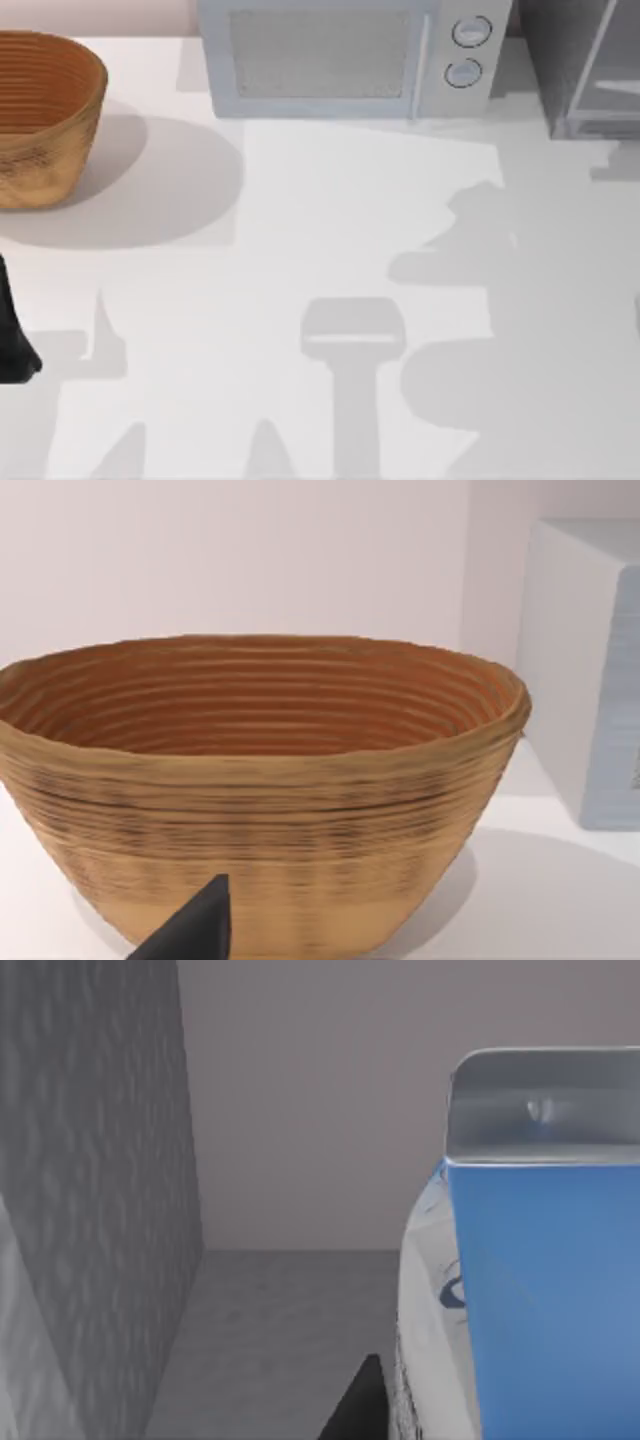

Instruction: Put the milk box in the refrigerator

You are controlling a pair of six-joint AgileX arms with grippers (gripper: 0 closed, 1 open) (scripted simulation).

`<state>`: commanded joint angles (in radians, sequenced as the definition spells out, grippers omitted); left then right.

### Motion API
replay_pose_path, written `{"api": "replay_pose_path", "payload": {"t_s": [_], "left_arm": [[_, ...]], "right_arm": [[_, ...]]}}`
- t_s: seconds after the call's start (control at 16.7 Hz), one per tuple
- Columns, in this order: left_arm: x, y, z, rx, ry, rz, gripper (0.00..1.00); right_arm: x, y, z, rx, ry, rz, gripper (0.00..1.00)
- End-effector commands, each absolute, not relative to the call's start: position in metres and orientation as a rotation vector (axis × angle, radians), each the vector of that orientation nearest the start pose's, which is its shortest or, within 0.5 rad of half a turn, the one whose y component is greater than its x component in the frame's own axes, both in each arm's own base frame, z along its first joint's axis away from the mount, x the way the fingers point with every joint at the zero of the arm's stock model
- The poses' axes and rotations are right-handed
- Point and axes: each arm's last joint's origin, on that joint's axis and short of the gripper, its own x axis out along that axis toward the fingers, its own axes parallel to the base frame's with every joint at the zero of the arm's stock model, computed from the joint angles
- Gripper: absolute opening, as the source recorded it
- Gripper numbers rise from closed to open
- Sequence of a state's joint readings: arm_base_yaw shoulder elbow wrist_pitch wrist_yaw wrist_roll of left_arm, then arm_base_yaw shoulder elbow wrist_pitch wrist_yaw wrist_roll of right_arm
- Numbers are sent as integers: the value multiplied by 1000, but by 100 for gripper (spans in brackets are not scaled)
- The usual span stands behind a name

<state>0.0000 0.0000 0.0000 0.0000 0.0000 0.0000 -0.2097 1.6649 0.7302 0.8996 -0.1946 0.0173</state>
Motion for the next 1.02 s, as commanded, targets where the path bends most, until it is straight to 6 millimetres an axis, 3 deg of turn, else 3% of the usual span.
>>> {"api": "replay_pose_path", "payload": {"t_s": [0.3, 0.6, 1.02], "left_arm": [[106, -1, 160, 0, 0, 0, 100], [106, -1, 160, 0, 0, 0, 100], [106, -1, 160, 0, 0, 0, 100]], "right_arm": [[383, -89, 154, -1, 0, -1, 0], [404, -103, 114, 1, 0, -1, 0], [404, -102, 109, 5, 7, 5, 0]]}}
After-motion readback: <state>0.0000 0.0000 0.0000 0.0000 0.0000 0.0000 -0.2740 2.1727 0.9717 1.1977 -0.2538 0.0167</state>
